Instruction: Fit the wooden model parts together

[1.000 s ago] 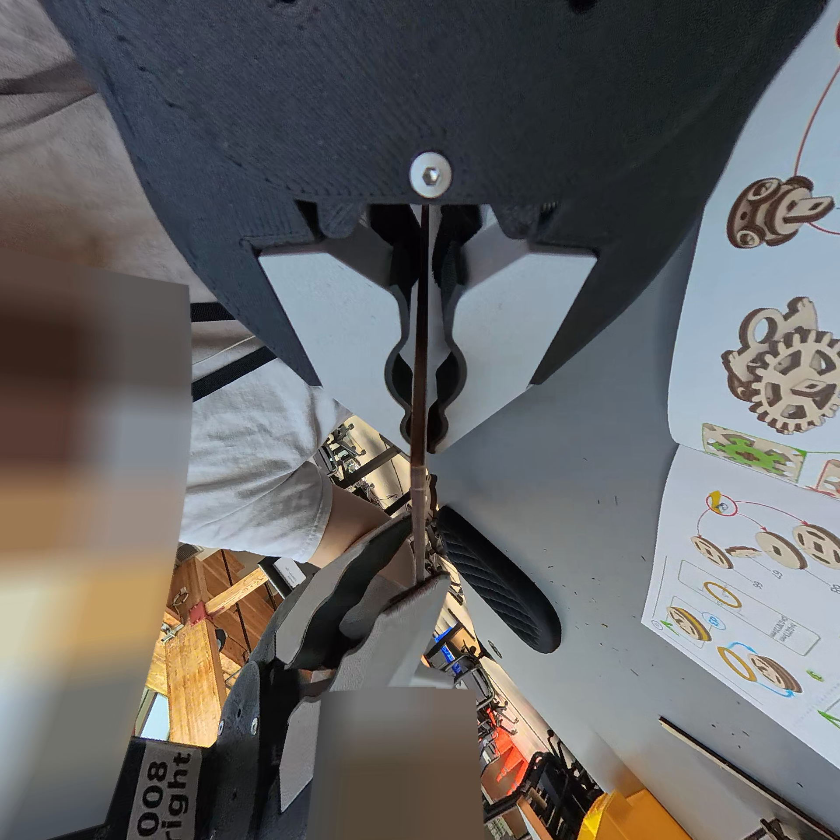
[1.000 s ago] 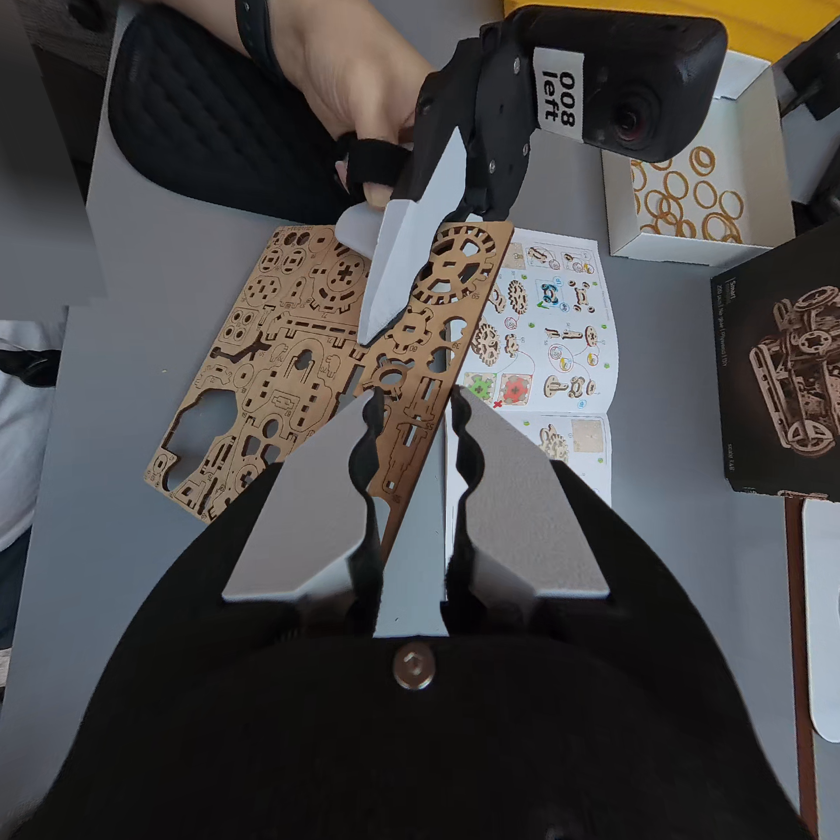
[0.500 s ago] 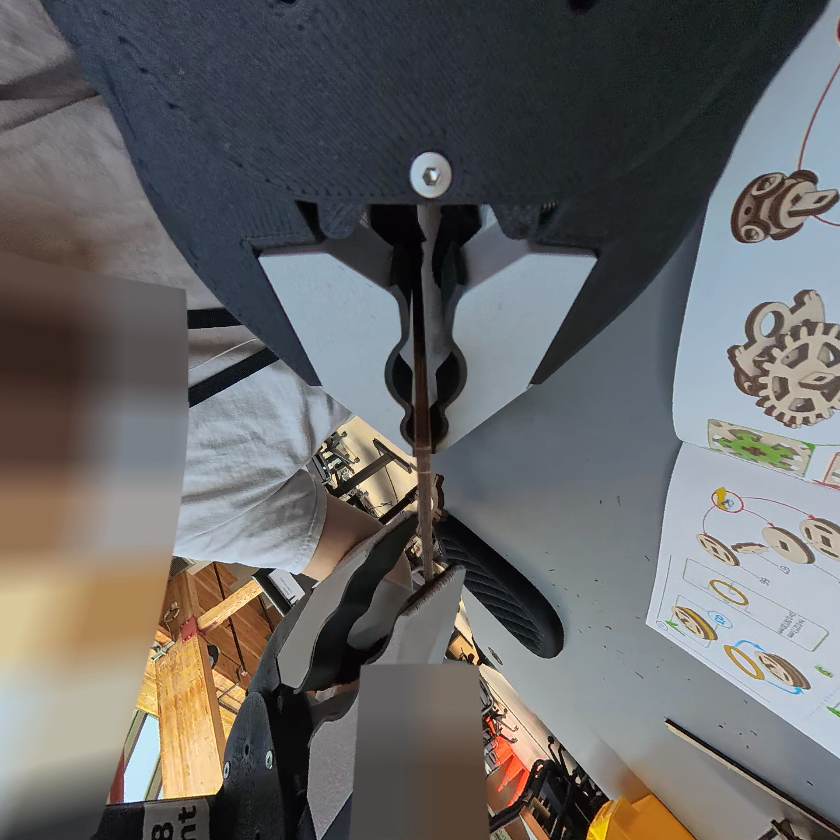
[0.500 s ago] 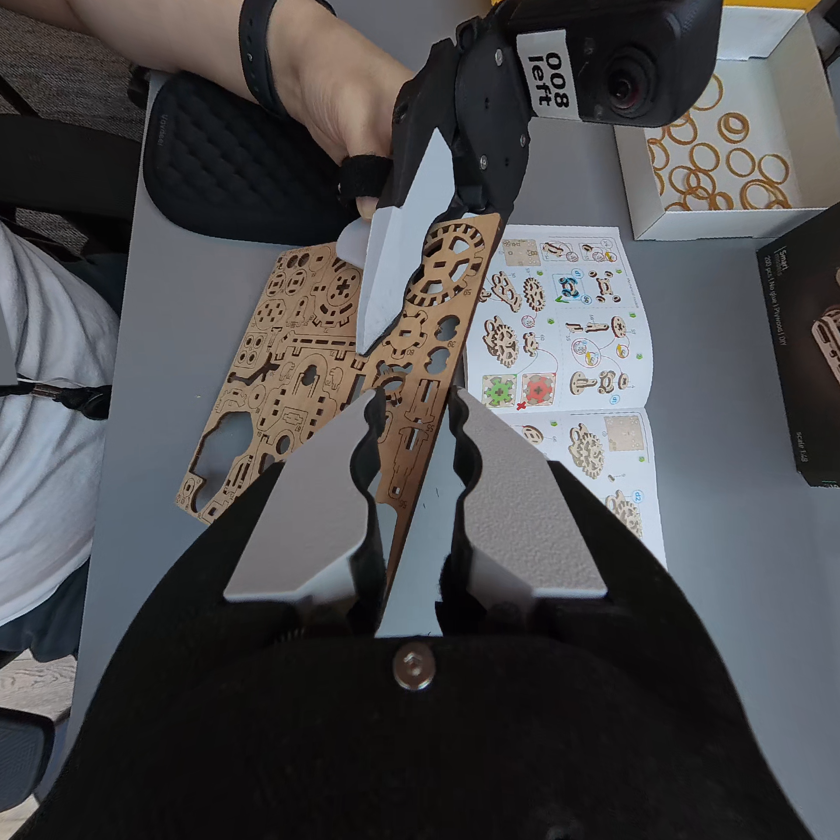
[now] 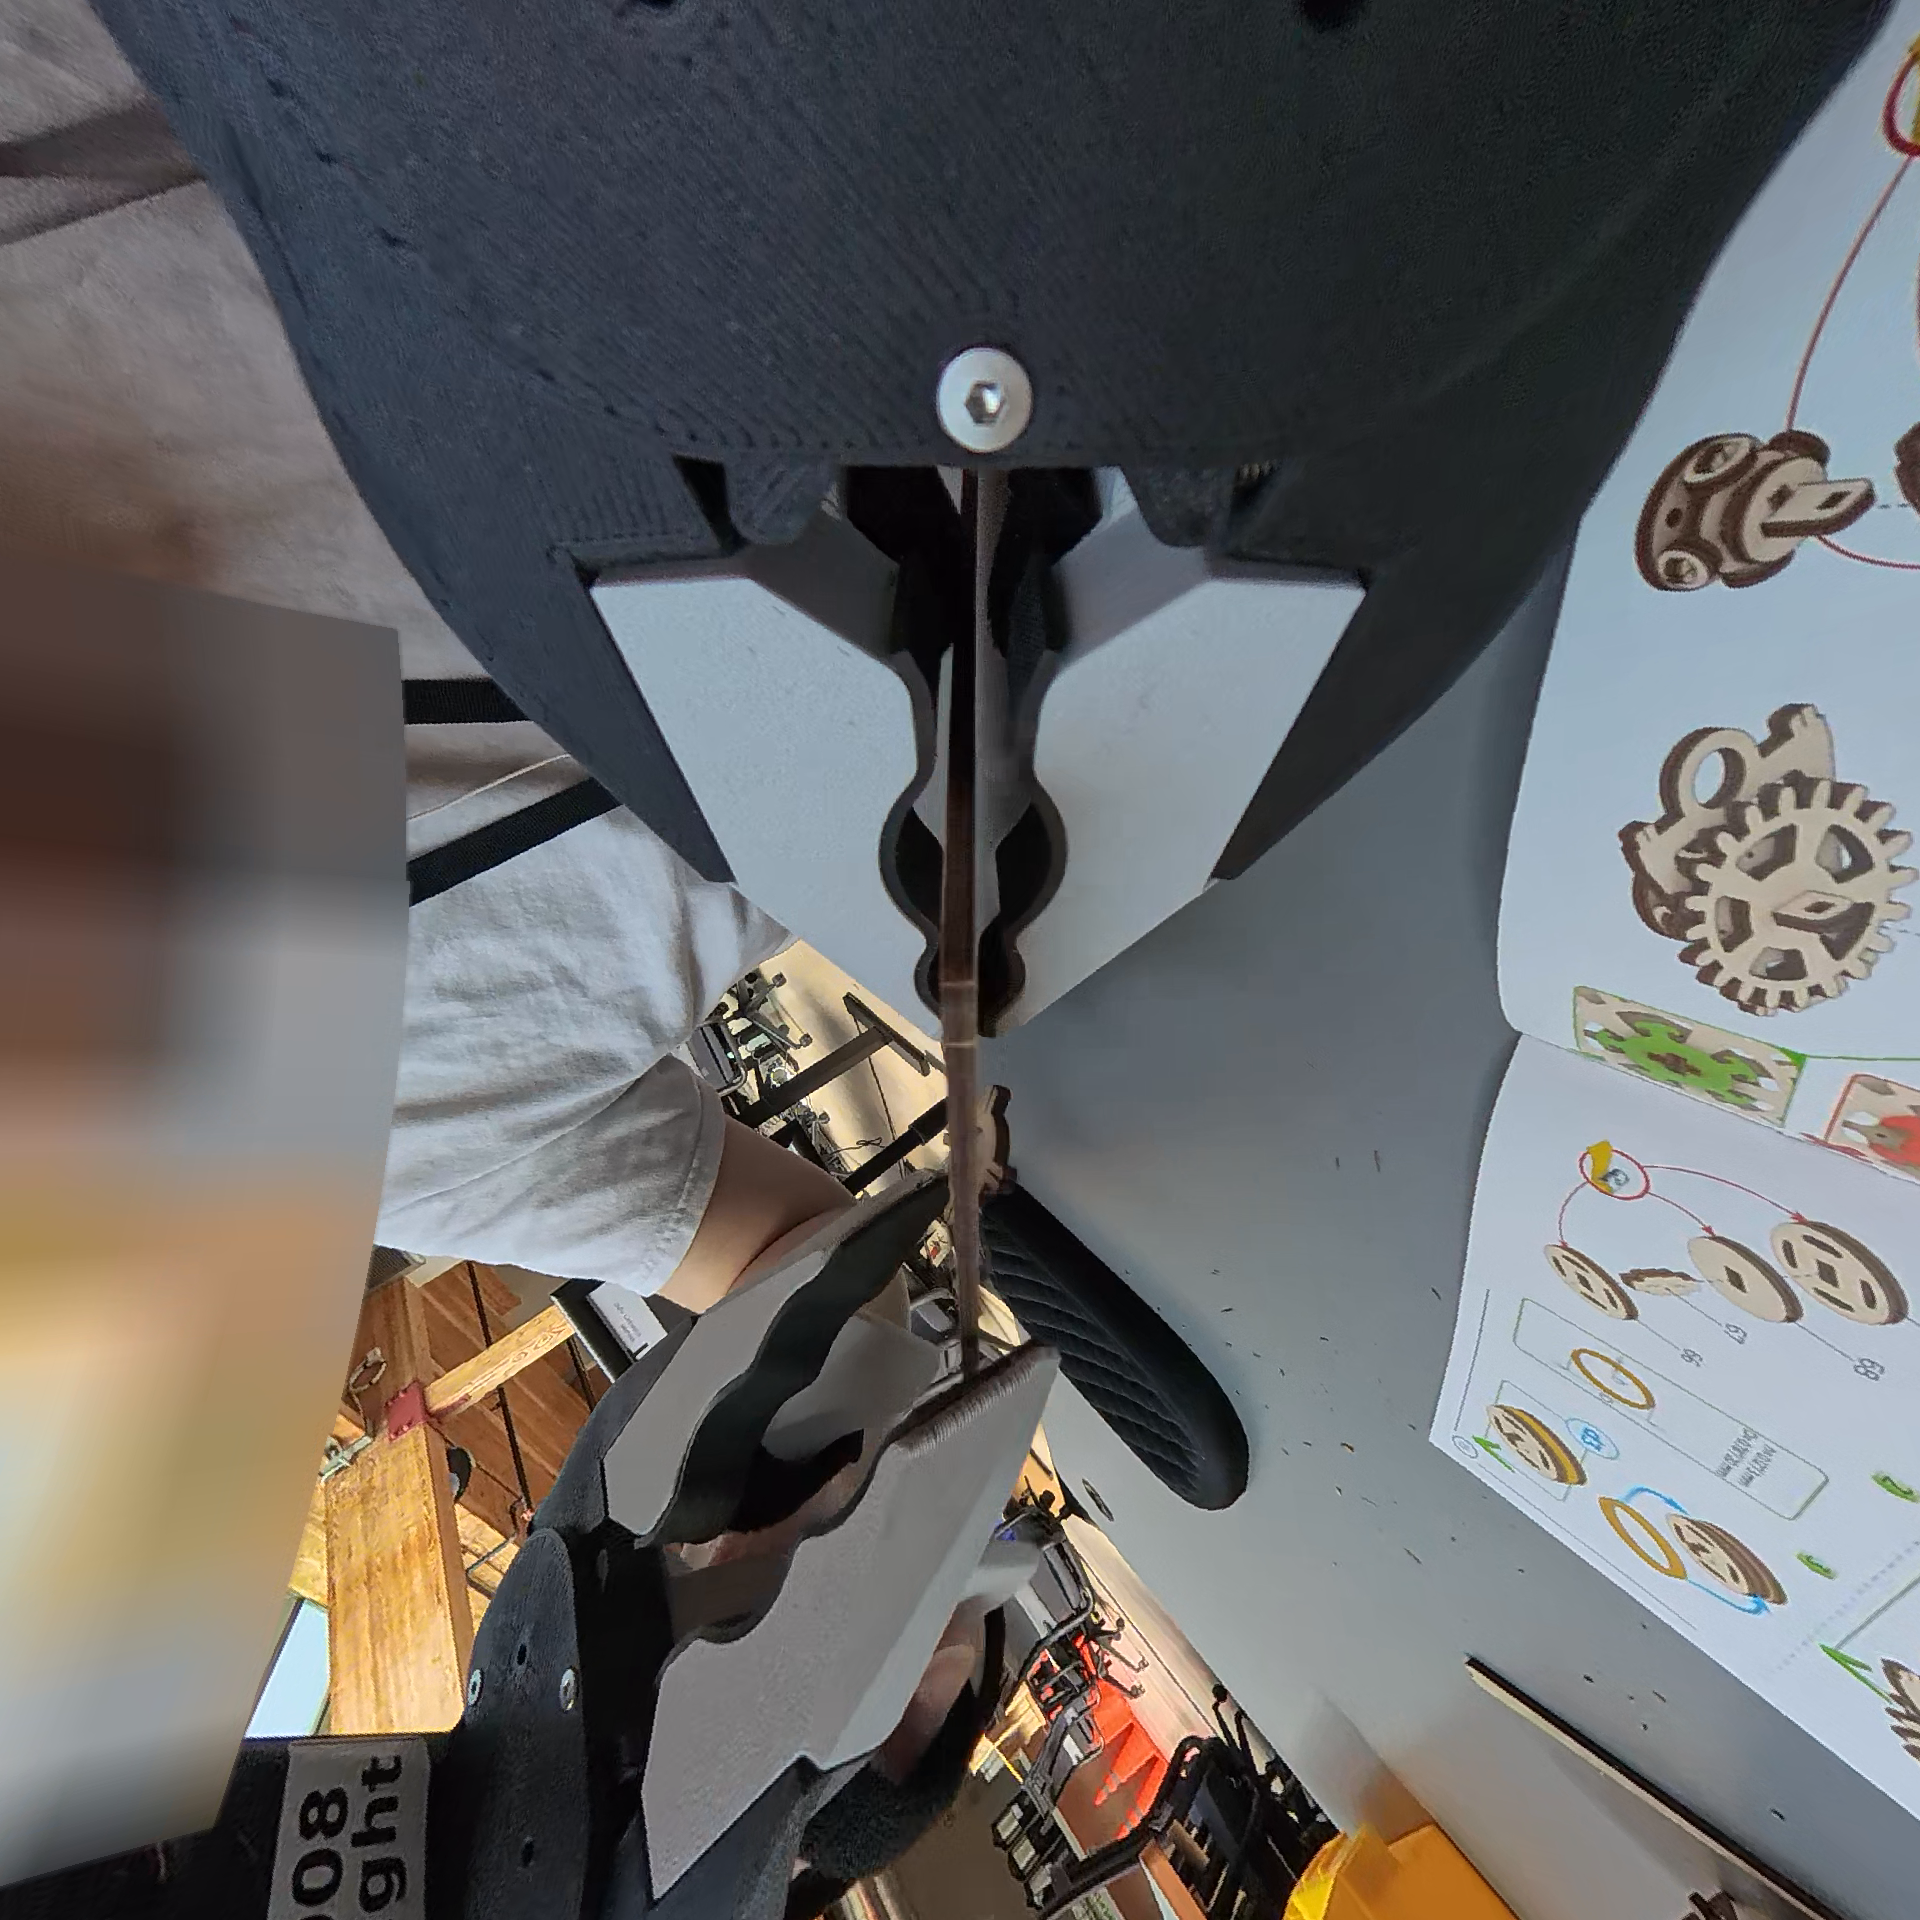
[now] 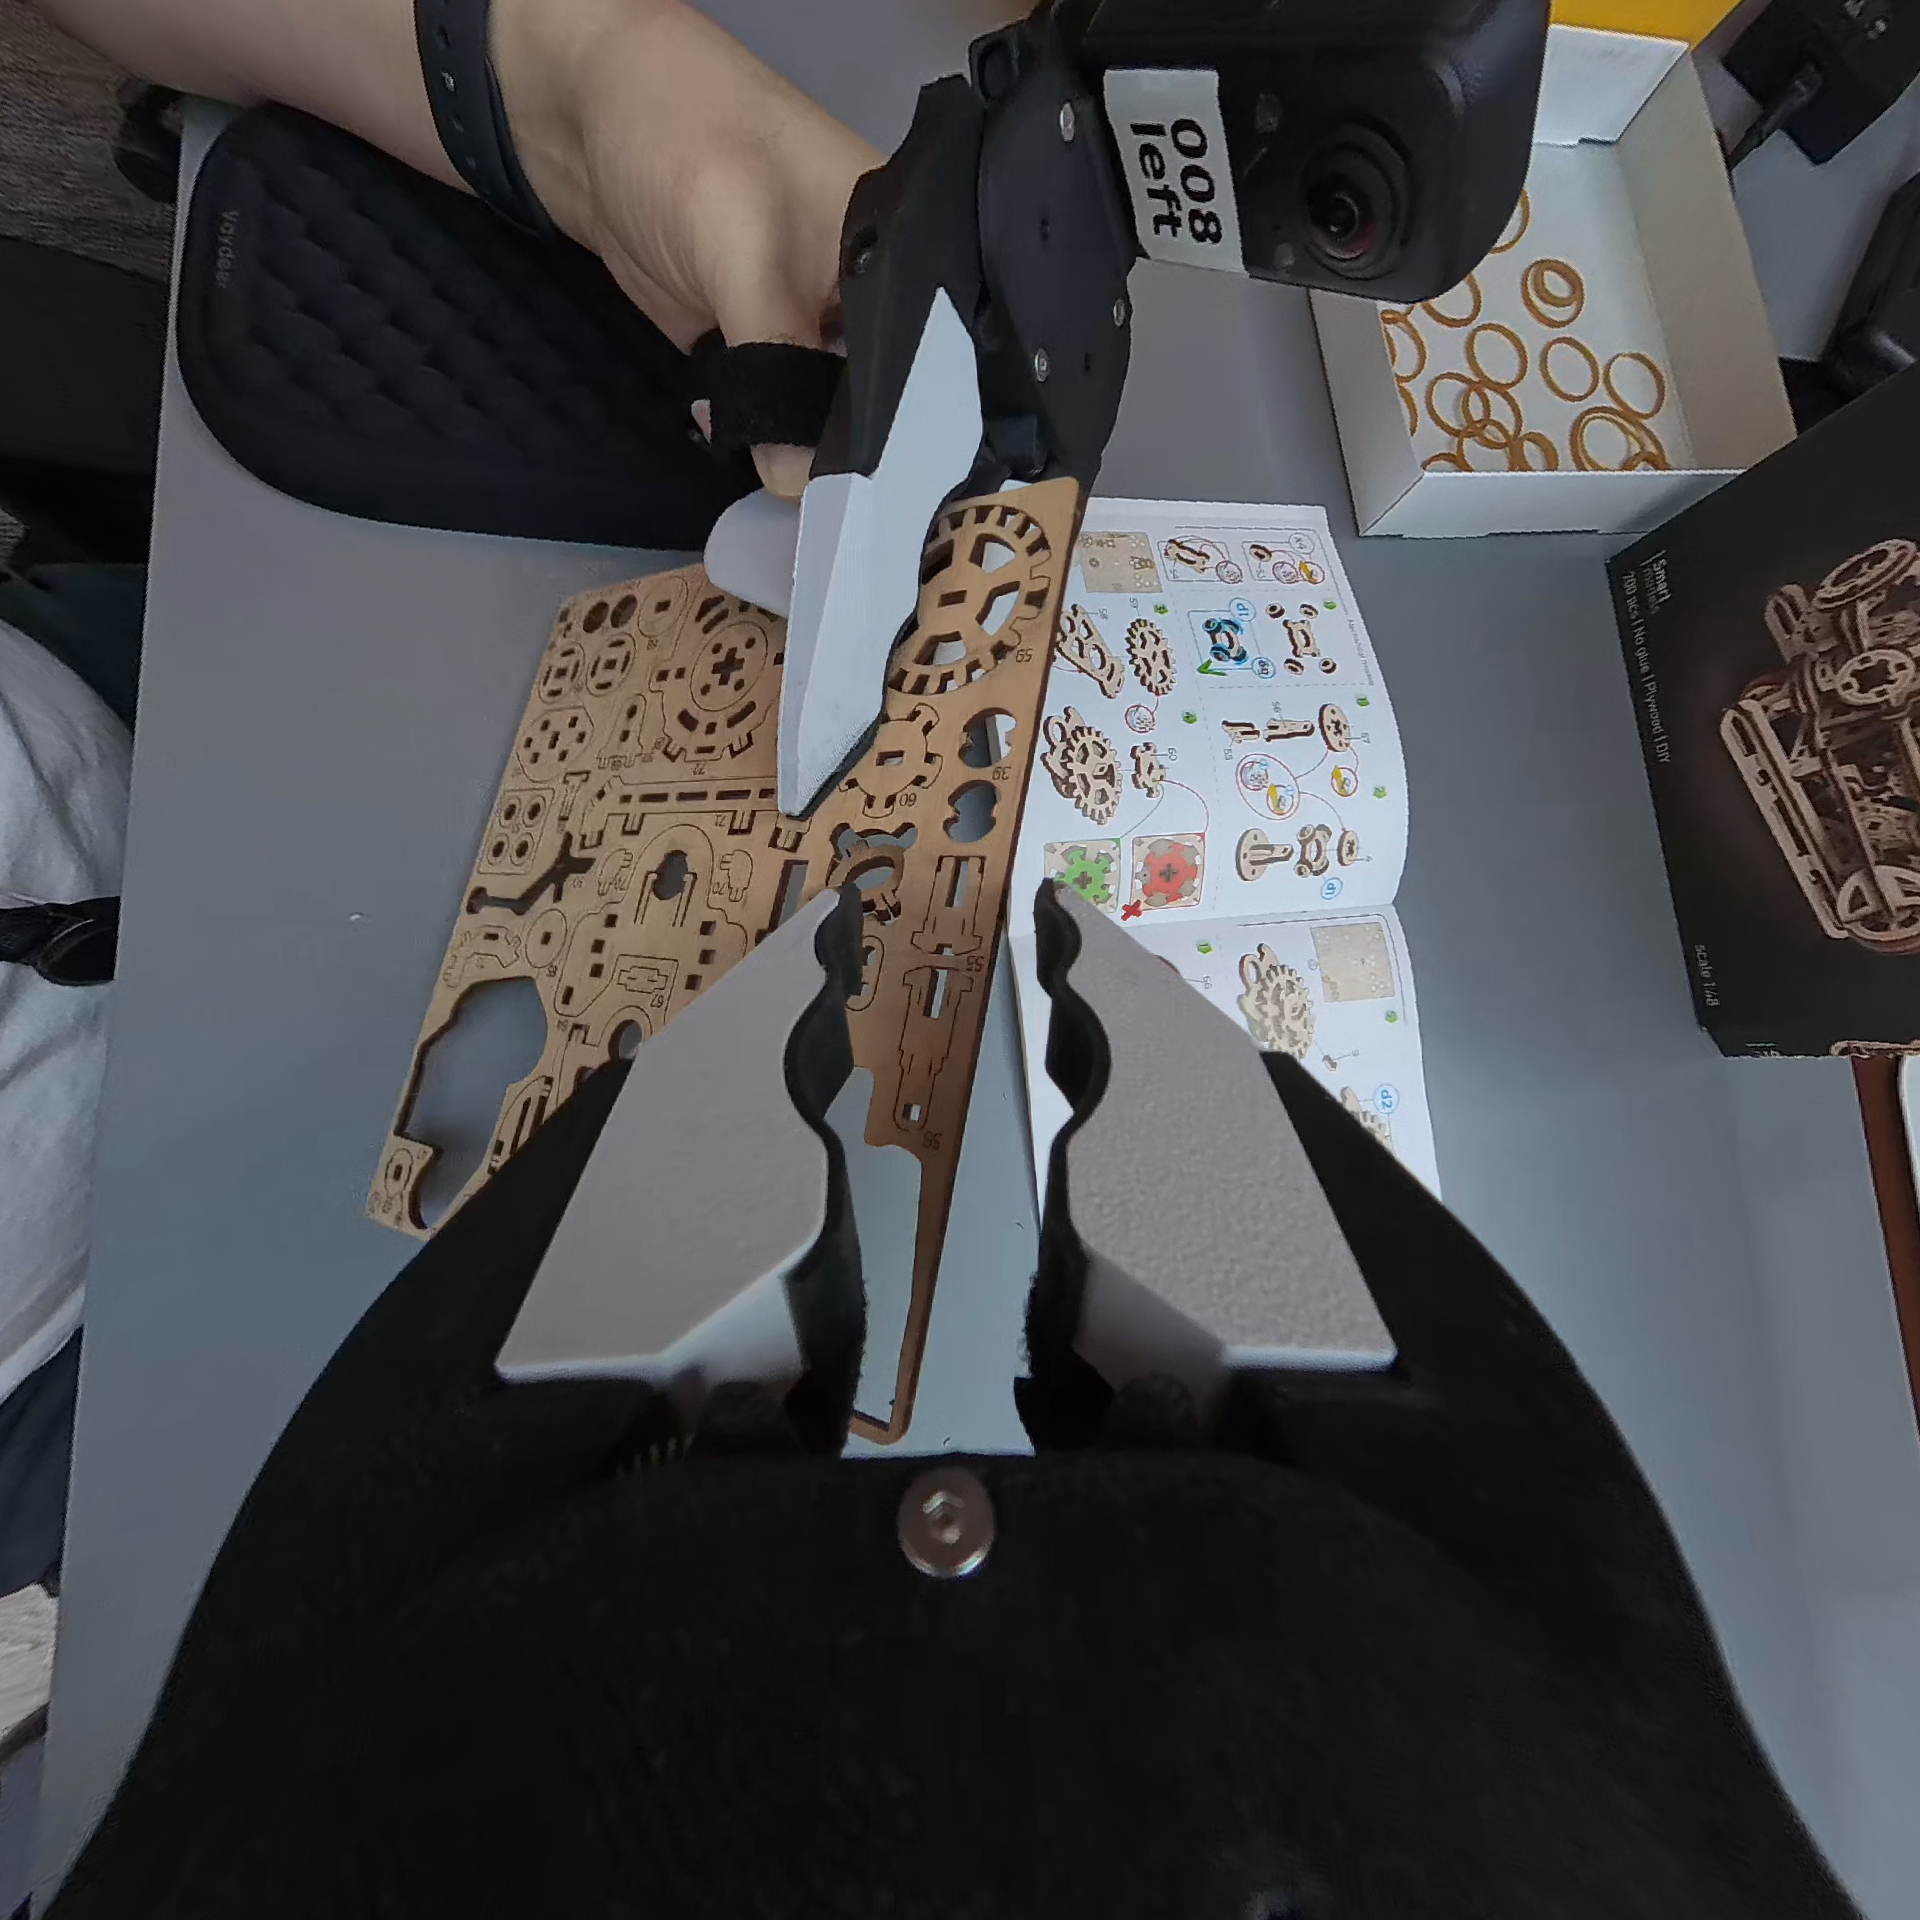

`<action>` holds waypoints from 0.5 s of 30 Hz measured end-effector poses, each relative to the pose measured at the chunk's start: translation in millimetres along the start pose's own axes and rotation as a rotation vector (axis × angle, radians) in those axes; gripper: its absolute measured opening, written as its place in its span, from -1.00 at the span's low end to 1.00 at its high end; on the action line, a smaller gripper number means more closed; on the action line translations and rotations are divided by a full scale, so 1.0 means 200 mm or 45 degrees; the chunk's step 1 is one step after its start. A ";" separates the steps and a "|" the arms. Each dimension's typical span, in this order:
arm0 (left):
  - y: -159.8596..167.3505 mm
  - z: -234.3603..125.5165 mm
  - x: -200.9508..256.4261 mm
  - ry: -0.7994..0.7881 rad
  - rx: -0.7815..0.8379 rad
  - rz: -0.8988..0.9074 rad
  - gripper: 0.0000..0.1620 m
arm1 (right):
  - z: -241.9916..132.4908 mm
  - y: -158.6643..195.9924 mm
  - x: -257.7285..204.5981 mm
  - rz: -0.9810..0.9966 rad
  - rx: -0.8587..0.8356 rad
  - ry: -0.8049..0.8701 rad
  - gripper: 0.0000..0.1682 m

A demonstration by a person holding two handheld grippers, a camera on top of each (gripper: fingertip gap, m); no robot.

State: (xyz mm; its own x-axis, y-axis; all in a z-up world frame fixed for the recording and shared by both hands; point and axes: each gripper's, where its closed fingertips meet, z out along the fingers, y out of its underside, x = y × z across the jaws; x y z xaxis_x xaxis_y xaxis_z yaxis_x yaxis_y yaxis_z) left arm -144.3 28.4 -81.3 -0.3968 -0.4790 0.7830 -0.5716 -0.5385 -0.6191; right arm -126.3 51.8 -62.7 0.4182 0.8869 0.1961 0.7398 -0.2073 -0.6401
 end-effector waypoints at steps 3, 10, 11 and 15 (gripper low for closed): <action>-0.01 -0.02 -0.02 -0.017 0.024 -0.018 -1.00 | -0.05 -0.08 -0.01 -0.091 0.128 0.032 -0.62; 0.01 0.00 0.00 0.008 -0.021 -0.028 -0.99 | -0.02 -0.02 -0.18 -0.642 -0.083 -0.011 -0.63; 0.02 0.00 0.00 0.009 -0.024 -0.022 -1.00 | -0.02 -0.02 -0.19 -0.657 -0.109 -0.046 -0.63; 0.02 0.01 0.01 0.018 -0.036 -0.013 -0.99 | 0.01 0.02 -0.22 -0.686 -0.255 -0.140 -0.54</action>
State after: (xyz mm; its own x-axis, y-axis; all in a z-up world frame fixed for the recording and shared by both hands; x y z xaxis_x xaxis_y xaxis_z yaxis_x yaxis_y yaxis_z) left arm -146.0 23.5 -82.7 -0.4009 -0.4639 0.7900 -0.5956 -0.5232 -0.6095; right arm -142.3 13.2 -74.8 -0.0937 0.9244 0.3697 0.9227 0.2201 -0.3166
